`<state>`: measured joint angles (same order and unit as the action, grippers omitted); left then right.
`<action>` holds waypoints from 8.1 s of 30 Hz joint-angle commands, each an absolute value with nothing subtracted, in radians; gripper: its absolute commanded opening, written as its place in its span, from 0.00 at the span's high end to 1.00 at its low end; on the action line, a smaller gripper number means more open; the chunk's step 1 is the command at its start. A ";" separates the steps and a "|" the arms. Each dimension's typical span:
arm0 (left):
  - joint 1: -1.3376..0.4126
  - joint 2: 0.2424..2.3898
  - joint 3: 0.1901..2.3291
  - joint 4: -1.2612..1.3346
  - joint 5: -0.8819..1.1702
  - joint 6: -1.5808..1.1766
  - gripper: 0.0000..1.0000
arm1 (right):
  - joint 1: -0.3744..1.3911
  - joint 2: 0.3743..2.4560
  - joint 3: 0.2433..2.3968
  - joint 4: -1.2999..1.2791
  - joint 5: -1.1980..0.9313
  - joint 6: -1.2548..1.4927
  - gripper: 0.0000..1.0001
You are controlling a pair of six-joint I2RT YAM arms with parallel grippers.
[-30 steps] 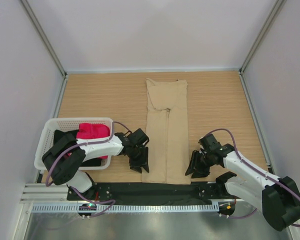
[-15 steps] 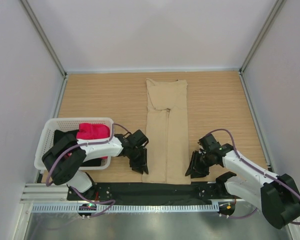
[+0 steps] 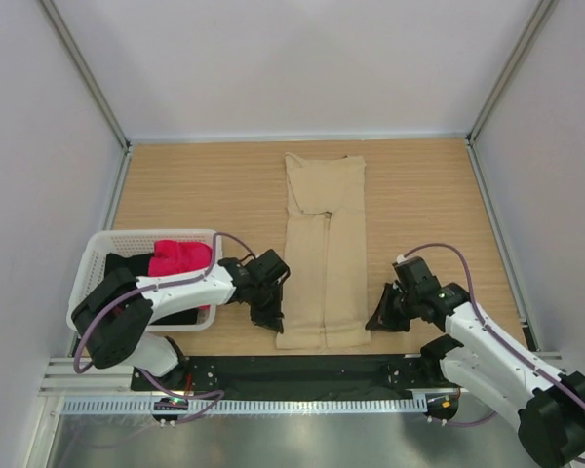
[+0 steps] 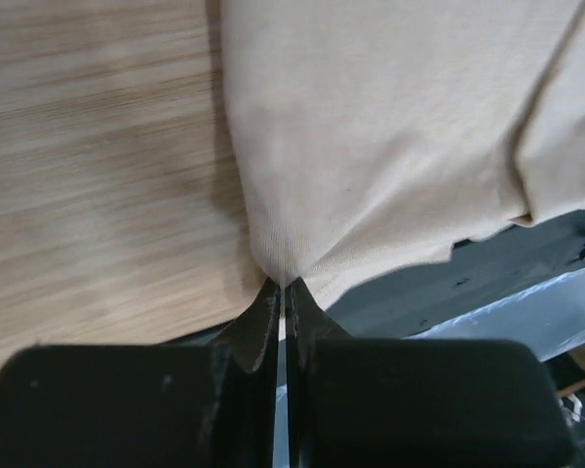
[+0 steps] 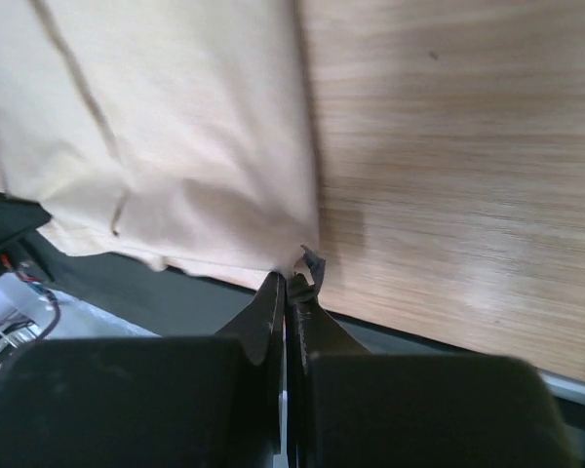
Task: Fold and stack the t-shirts
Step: Fold the tshirt
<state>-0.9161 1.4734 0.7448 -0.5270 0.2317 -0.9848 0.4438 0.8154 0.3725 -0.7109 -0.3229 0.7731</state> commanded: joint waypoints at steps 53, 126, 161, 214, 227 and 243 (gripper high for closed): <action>-0.555 1.738 1.404 -0.857 0.264 -0.624 1.00 | 0.210 1.424 1.096 -0.821 -0.407 0.528 0.99; -0.483 2.292 2.022 -1.014 0.284 -0.525 0.99 | 0.081 1.971 1.491 -0.732 -0.414 0.469 0.99; -0.480 1.821 1.405 -0.691 0.442 -0.644 0.50 | 0.528 1.960 1.528 -0.793 0.139 0.630 0.52; -0.500 2.189 1.540 -0.724 0.479 -0.703 0.75 | 0.449 2.463 2.343 -0.876 0.265 0.488 0.55; -0.494 2.183 1.791 -0.836 0.410 -0.591 0.70 | 0.408 2.085 1.960 -0.830 0.189 0.445 0.53; -0.439 2.007 1.651 -0.812 0.186 -0.660 0.79 | 0.475 2.023 1.615 -0.631 0.029 0.474 0.71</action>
<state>-0.4793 2.1048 1.6737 -0.8192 0.2760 -0.6403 0.4648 2.0285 1.6024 -0.7258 0.0547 0.4603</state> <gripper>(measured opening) 0.218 0.305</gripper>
